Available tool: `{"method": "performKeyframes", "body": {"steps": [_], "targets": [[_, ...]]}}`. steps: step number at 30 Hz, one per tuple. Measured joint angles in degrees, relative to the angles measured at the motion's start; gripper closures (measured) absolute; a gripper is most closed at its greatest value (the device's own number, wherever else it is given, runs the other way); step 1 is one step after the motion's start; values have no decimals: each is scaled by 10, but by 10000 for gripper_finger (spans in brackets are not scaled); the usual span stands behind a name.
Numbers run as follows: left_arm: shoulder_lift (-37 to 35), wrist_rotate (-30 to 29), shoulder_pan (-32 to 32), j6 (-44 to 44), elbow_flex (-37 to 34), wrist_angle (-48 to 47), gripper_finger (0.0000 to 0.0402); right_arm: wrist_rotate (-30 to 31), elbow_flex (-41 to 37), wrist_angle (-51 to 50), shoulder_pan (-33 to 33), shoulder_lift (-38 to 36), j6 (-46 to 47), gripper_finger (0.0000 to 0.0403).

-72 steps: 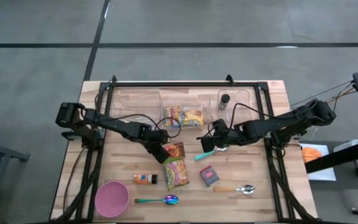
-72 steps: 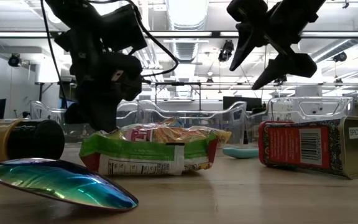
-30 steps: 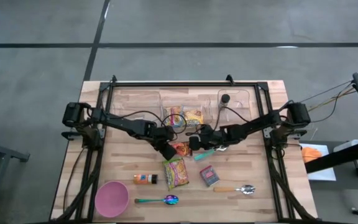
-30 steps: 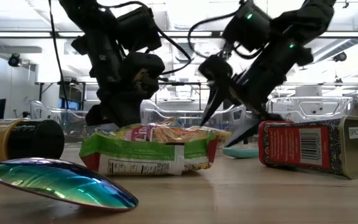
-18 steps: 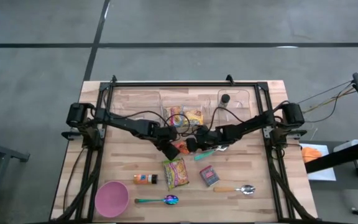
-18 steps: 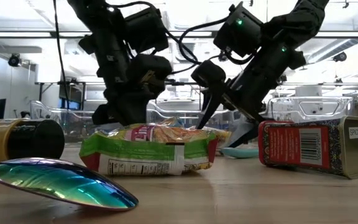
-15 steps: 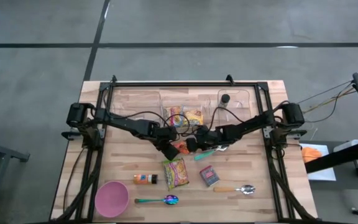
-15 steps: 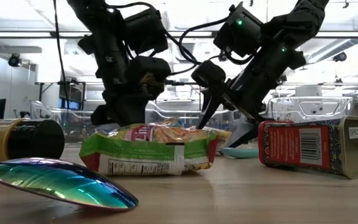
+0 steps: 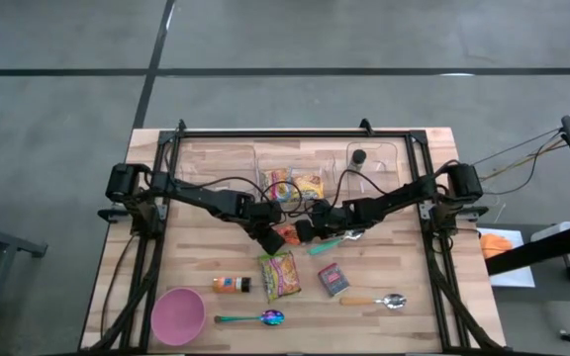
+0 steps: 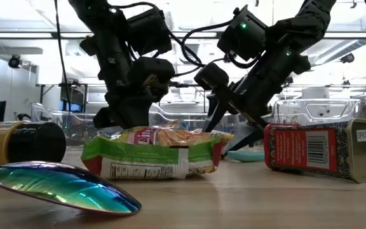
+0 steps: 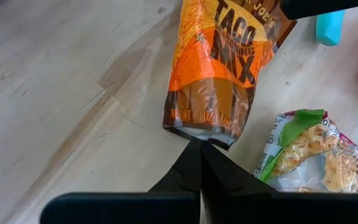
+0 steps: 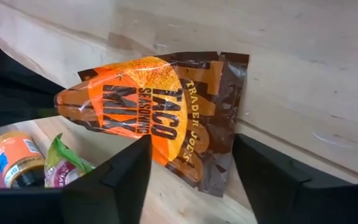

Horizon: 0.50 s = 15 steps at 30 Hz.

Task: Pick & Place Food Item
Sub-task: Put the orange seasoning bag into the right transparent bin

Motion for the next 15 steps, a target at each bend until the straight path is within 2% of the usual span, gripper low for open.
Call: {"method": "performKeyframes", "body": {"steps": [9, 15], "targets": [[1, 0, 0, 0, 0, 6, 401, -7, 0, 13, -1, 4, -6, 257], [2, -2, 1, 0, -1, 13, 401, -38, 0, 63, -1, 35, 2, 266]]}}
